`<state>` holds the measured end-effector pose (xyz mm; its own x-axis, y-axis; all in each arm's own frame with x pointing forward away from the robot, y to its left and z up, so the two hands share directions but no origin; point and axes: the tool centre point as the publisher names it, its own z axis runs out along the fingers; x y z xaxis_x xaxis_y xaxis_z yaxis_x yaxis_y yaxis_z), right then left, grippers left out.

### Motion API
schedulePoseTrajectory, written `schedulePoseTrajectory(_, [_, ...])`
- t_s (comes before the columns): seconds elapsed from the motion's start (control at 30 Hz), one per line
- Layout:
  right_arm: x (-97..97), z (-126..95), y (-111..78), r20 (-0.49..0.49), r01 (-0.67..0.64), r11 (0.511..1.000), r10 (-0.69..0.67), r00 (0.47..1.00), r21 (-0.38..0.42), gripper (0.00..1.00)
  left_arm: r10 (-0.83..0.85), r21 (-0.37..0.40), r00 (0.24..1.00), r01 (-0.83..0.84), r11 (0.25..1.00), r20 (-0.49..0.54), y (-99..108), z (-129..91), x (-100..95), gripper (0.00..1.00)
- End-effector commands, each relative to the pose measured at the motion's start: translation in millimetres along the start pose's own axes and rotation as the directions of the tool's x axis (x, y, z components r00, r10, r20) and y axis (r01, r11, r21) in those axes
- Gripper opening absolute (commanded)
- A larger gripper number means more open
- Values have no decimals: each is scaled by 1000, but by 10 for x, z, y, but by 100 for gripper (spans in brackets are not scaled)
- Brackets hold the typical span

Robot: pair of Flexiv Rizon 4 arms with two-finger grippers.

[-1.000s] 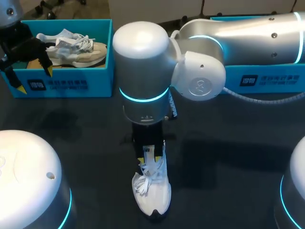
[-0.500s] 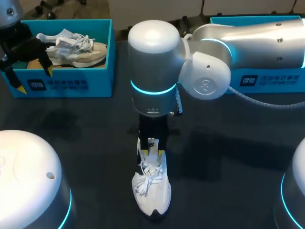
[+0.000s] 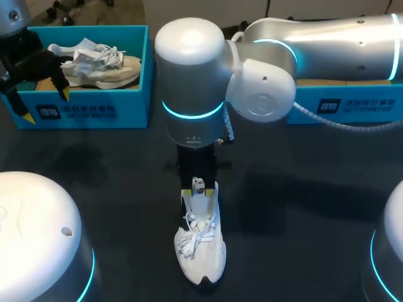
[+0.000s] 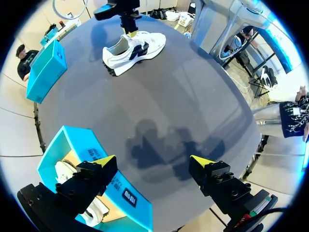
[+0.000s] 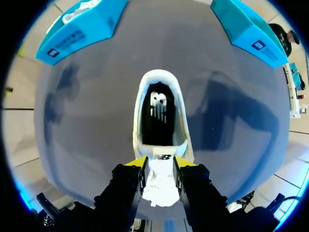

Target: Take the shoe out of the shoebox, open the shoe tongue, remove and reinsert the insole, then place the shoe into the shoebox

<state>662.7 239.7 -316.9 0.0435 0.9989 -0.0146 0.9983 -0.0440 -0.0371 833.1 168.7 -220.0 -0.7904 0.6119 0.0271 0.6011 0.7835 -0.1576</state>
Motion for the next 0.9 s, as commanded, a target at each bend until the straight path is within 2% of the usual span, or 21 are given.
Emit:
schedulePoseTrajectory(0.03, [63,167,68,8,-184,983,183,983,21,34,1,-1,1000,-1,1000,-2,0,-8,1,100])
schedulePoseTrajectory(0.2, [50,189,79,0,-185,982,185,983,29,34,1,-1,1000,-1,1000,-2,0,-8,1,100])
schedulePoseTrajectory(0.37, [57,-111,-20,19,-154,987,155,988,-38,34,1,-1,1000,-1,1000,-2,0,-8,1,100])
schedulePoseTrajectory(0.43, [42,-227,-30,23,-103,993,104,994,-58,35,1,-1,1000,-1,1000,-2,0,-8,1,100])
schedulePoseTrajectory(0.57, [-66,-380,50,-25,132,987,-134,991,-88,38,1,-1,1000,-1,1000,-2,0,-8,1,100])
schedulePoseTrajectory(0.63, [-109,-438,106,-43,272,957,-277,960,-99,50,1,-1,1000,-1,1000,-2,0,-8,1,100])
schedulePoseTrajectory(0.7, [-160,-478,171,-37,374,922,-379,925,-100,92,1,-1,1000,-1,1000,-2,0,-8,1,100])
schedulePoseTrajectory(0.73, [-172,-483,194,-45,424,900,-430,902,-96,100,1,-1,1000,-1,1000,-2,0,-8,1,100])
schedulePoseTrajectory(0.8, [-215,-495,259,-50,513,852,-520,853,-104,100,1,-1,1000,-1,1000,-2,0,-8,1,100])
schedulePoseTrajectory(0.83, [-231,-494,294,-53,584,805,-591,805,-107,100,1,-1,1000,-1,1000,-2,0,-8,1,100])
schedulePoseTrajectory(0.87, [-238,-494,309,-48,606,788,-613,788,-112,100,1,-1,1000,-1,1000,-2,0,-8,1,100])
schedulePoseTrajectory(0.9, [-251,-495,336,-50,662,742,-669,742,-105,100,1,-1,1000,-1,1000,-2,0,-8,1,100])
